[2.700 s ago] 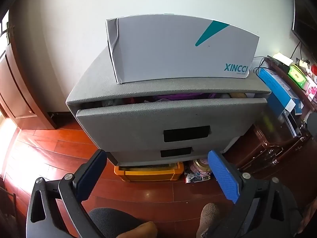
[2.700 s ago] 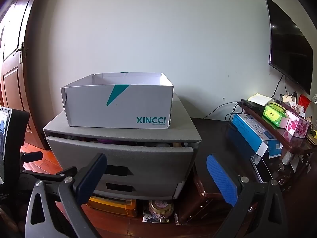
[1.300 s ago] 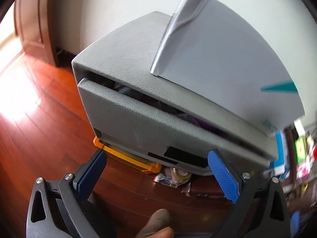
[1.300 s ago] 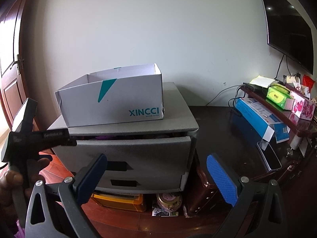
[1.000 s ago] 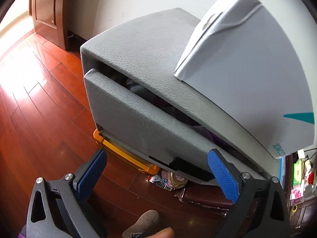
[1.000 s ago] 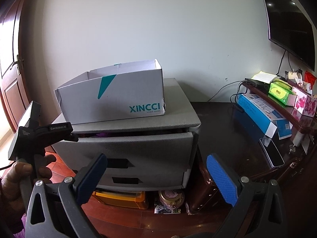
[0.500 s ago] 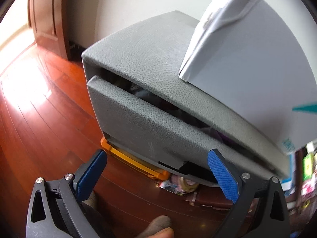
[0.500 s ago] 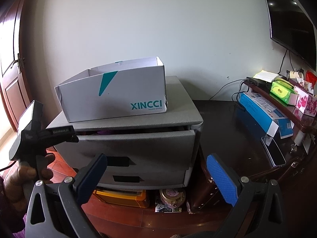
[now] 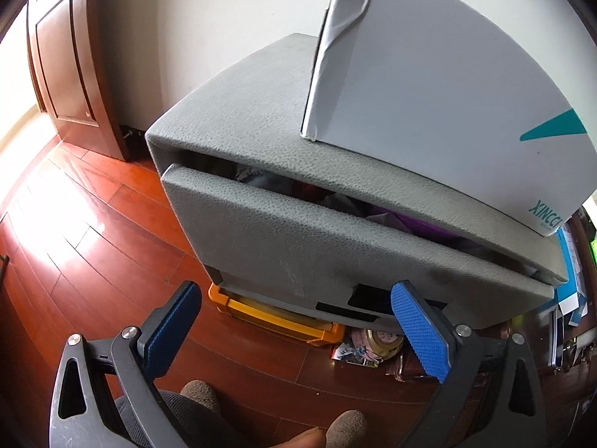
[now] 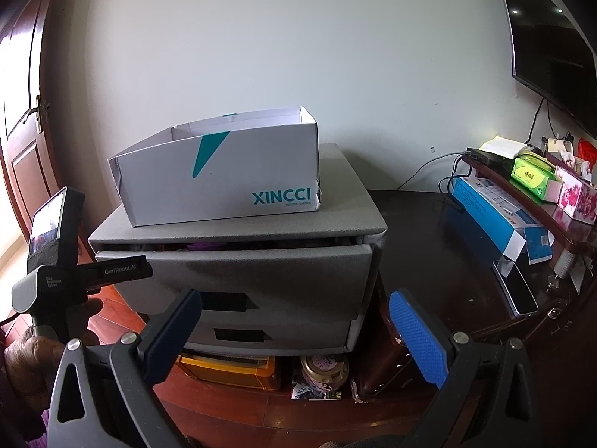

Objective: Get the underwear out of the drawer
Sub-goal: 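Hook the left gripper fingers under the grey drawer front's handle lip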

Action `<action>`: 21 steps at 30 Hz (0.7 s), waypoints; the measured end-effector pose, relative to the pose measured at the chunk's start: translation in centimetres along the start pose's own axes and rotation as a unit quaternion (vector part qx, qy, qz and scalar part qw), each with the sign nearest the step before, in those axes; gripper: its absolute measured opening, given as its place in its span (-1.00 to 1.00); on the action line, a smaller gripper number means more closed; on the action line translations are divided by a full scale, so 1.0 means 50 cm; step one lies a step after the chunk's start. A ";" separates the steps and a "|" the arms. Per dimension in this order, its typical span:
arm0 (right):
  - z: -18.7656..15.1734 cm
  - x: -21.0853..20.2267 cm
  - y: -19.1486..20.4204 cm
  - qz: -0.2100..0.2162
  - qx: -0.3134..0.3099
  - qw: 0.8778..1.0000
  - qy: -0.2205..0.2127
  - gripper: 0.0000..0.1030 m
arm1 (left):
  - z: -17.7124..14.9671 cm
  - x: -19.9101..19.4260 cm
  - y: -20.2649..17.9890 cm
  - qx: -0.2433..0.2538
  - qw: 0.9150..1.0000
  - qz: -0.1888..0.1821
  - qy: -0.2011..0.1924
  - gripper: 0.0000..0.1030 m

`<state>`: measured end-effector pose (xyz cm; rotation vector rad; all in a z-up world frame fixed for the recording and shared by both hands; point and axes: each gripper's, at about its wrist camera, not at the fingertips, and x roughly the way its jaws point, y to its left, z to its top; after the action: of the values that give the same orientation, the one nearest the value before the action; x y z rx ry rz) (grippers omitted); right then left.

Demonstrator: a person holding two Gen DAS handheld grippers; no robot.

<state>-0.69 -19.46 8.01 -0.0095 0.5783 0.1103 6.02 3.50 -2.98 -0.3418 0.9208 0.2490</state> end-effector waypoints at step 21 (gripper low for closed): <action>-0.010 0.017 0.003 0.005 0.001 1.000 0.017 1.00 | 0.052 0.064 0.046 -0.079 0.995 0.000 0.057 1.00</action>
<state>-0.30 -19.24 7.12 -0.0061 0.6124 0.1199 8.96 6.83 -4.54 -0.5062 1.0161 0.3056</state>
